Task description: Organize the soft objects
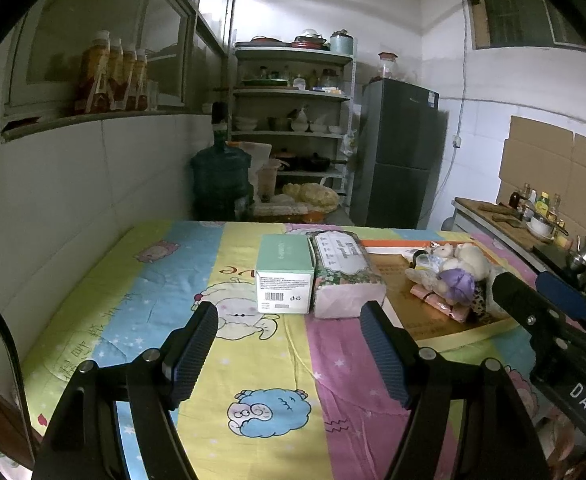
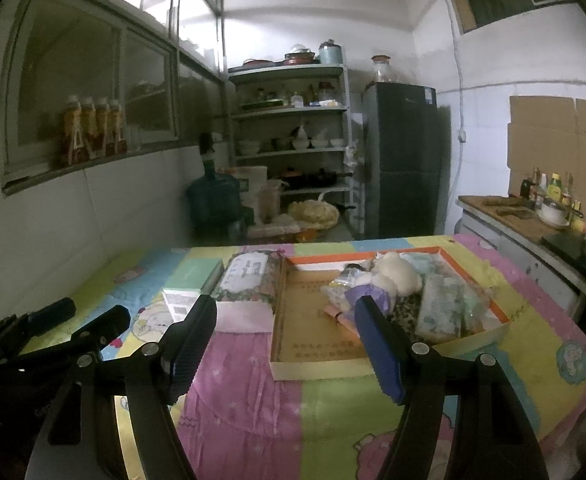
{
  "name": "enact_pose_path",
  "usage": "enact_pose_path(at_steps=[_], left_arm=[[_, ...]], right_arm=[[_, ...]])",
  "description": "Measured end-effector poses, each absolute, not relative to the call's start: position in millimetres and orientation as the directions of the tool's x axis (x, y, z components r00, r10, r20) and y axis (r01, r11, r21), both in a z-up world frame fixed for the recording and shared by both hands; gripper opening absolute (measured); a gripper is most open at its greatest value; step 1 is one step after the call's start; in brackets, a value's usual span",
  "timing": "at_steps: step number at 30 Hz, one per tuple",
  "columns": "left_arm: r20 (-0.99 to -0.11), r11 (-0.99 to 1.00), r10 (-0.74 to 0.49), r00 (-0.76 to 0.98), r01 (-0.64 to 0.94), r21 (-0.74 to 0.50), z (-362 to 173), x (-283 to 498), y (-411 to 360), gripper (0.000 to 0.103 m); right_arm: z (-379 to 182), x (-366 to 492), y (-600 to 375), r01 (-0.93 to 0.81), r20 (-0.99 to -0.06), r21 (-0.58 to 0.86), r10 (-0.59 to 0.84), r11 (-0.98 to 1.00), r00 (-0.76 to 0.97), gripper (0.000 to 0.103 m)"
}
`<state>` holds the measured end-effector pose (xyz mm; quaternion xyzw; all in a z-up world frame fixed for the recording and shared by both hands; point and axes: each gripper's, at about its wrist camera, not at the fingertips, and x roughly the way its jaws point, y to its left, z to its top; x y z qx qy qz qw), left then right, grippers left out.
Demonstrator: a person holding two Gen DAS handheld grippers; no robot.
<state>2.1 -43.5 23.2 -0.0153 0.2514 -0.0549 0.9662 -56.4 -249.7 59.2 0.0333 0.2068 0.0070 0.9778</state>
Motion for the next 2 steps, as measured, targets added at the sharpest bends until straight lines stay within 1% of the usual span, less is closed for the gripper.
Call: enact_pose_path(at_steps=[2], left_arm=[[-0.483, 0.993, -0.115, 0.868, 0.097, -0.062, 24.2, 3.3, -42.6, 0.074]], right_arm=[[59.2, -56.9, -250.4, 0.001, -0.403, 0.067, 0.027, 0.998, 0.915, 0.073]])
